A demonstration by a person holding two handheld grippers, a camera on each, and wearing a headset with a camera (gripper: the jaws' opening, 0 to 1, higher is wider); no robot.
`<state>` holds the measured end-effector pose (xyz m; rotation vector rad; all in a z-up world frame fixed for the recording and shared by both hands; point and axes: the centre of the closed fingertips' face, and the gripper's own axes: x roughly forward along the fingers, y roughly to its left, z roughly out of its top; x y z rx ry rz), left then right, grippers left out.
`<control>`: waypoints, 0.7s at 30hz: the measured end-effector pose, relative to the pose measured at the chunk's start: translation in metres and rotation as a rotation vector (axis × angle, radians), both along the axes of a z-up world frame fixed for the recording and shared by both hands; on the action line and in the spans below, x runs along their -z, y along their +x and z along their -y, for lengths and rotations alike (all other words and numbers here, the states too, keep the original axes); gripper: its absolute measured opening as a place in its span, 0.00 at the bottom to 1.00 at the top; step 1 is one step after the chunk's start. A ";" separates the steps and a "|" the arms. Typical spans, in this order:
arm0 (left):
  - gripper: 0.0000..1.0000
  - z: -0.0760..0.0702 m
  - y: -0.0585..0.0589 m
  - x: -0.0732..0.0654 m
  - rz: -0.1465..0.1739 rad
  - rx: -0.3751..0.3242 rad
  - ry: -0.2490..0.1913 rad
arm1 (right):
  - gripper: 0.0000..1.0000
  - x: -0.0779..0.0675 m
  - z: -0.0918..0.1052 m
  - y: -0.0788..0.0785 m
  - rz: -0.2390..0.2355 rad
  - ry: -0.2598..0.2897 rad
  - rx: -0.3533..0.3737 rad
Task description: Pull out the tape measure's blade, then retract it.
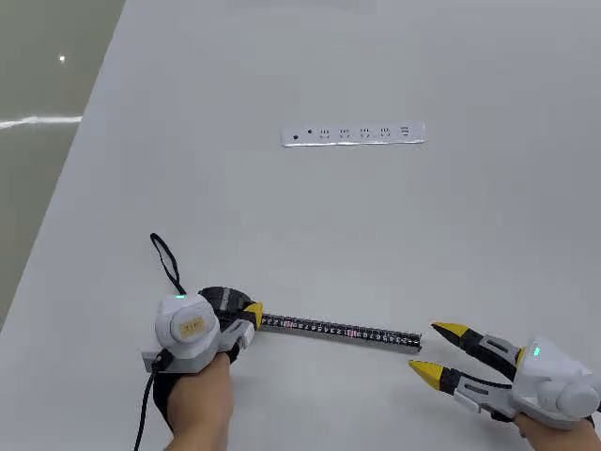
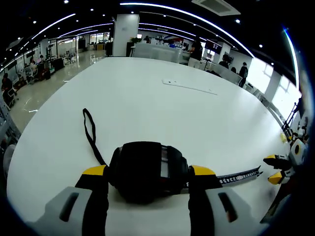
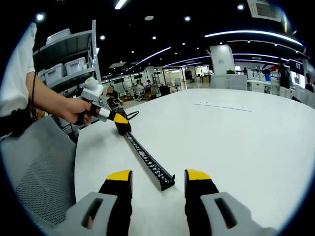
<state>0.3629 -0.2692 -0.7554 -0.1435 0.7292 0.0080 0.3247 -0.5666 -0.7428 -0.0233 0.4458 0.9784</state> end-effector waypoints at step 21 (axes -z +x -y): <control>0.63 0.000 0.000 0.001 -0.007 0.001 0.000 | 0.32 0.020 0.003 0.004 -0.042 -0.013 -0.072</control>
